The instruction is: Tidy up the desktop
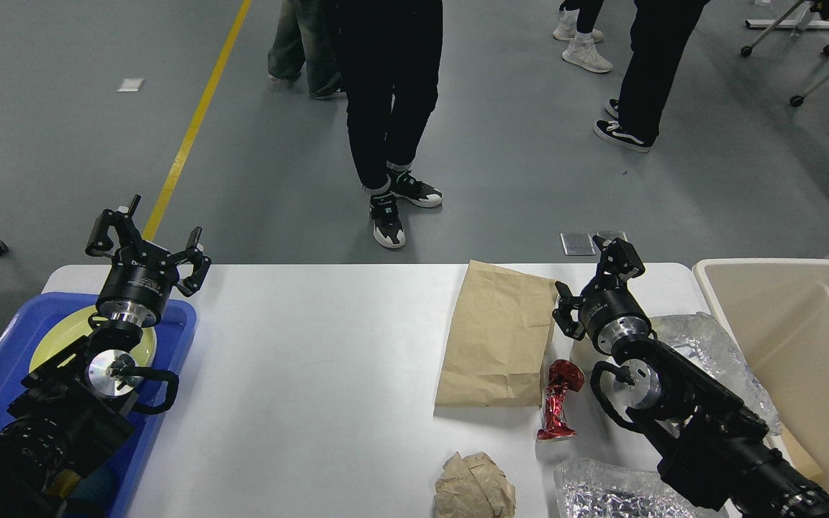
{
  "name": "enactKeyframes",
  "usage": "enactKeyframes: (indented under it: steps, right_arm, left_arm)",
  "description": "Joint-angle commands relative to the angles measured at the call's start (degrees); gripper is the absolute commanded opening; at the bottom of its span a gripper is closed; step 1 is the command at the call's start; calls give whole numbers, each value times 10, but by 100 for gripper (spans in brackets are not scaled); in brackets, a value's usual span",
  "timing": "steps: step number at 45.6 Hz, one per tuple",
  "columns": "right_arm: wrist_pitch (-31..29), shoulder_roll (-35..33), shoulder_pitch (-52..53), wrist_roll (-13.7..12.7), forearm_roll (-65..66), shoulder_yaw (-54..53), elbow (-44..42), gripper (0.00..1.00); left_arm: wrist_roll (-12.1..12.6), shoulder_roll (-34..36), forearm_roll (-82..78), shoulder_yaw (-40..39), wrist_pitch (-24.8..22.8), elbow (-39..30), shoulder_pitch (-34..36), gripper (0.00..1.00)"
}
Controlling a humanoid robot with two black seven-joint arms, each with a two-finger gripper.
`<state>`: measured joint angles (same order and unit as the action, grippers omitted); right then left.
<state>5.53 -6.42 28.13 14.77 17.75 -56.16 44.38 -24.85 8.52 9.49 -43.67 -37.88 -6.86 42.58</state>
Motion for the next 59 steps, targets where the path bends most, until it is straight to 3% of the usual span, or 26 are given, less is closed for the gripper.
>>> enactKeyframes:
  steps: [1, 50, 59]
  right_arm:
    - [0, 0, 0, 0, 0, 0, 0, 100]
    - [4, 0, 3, -4, -3, 0, -3, 100]
    - [5, -1, 36, -7, -132, 1, -25, 100]
  left_arm:
    - [0, 0, 0, 0, 0, -1, 0, 96]
    - [0, 0, 0, 0, -1, 0, 0, 96]
    - [0, 0, 0, 0, -1, 0, 0, 96]
